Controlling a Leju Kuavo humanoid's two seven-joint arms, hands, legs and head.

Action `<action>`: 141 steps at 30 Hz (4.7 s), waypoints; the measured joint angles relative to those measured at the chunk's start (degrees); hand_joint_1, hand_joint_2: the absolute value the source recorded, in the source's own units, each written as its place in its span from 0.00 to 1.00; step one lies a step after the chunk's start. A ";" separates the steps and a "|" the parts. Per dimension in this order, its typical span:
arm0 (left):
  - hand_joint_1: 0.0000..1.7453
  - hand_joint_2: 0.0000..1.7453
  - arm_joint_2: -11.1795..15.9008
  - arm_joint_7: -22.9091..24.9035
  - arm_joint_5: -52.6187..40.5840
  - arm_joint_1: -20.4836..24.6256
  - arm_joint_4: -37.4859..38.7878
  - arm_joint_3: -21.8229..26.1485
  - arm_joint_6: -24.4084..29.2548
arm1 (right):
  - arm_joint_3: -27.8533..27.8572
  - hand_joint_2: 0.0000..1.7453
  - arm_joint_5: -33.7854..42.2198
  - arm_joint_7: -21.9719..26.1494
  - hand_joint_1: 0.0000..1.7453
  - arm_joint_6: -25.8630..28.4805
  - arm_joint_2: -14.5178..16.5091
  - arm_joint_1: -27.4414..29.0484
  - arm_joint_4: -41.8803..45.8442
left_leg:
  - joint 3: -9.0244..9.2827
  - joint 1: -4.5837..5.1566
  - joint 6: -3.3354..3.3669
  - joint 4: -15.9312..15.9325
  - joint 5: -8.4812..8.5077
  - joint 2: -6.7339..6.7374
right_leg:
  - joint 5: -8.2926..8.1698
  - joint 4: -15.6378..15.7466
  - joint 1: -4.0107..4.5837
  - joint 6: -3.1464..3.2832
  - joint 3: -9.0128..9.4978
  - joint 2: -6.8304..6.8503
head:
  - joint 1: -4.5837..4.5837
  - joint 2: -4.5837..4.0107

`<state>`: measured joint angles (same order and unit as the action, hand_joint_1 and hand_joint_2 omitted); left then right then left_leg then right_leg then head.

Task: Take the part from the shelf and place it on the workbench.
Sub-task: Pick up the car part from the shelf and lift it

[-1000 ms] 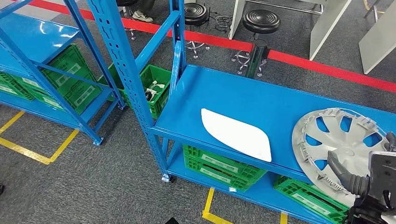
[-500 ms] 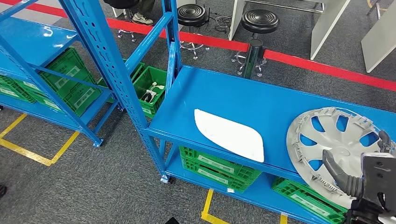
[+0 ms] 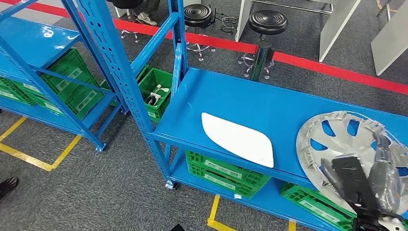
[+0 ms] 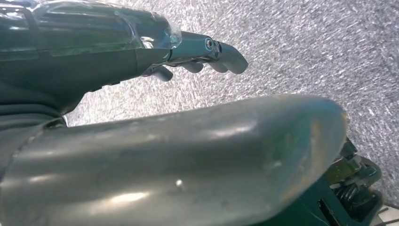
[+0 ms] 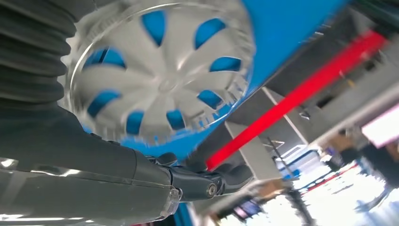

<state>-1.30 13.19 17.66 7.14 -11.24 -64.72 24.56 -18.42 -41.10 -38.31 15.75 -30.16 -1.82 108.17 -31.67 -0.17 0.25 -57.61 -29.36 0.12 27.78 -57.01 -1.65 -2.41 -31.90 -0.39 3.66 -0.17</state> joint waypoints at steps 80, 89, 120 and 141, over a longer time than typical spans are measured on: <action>0.00 0.00 2.48 0.02 -8.92 1.06 -0.02 -4.31 -1.36 | -8.59 1.00 -5.61 15.68 0.00 -4.55 0.99 -19.29 -22.72 | 0.03 -0.26 -0.09 0.07 -0.11 1.65 | -0.21 0.03 0.25 0.25 0.02 -0.89 | 0.02 0.00; 0.00 0.00 5.69 0.02 -13.54 3.61 -0.05 -4.38 -3.00 | -17.54 1.00 3.21 19.85 0.00 -1.59 11.15 -23.13 -31.07 | 0.06 -0.36 -0.20 0.09 -0.04 1.37 | -0.24 0.00 0.38 0.39 0.01 -0.86 | 0.02 0.00; 0.00 0.00 9.89 0.02 -20.39 4.09 -1.76 -4.44 -5.42 | -20.75 1.00 6.03 7.99 0.00 -6.15 12.55 -34.00 -67.27 | 0.99 -0.37 -0.39 0.05 0.08 -1.17 | 0.02 0.49 0.38 0.28 1.21 0.19 | 0.04 0.00; 0.00 0.00 9.49 0.02 -21.92 3.84 -1.76 -4.44 -4.79 | -20.48 1.00 10.00 5.58 0.00 -8.89 12.59 -35.13 -67.34 | 1.05 -0.37 -0.34 0.05 0.11 -0.71 | -0.14 0.63 0.38 0.14 1.41 0.09 | 0.04 0.00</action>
<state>8.19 13.20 -4.25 10.98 -13.00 -69.16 19.76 -38.90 -31.11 -32.74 6.85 -17.57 -36.96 40.84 -30.61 -0.54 -0.08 -57.56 -29.26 -0.59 27.64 -56.38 -1.27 -2.27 -30.50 -0.30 3.69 -0.17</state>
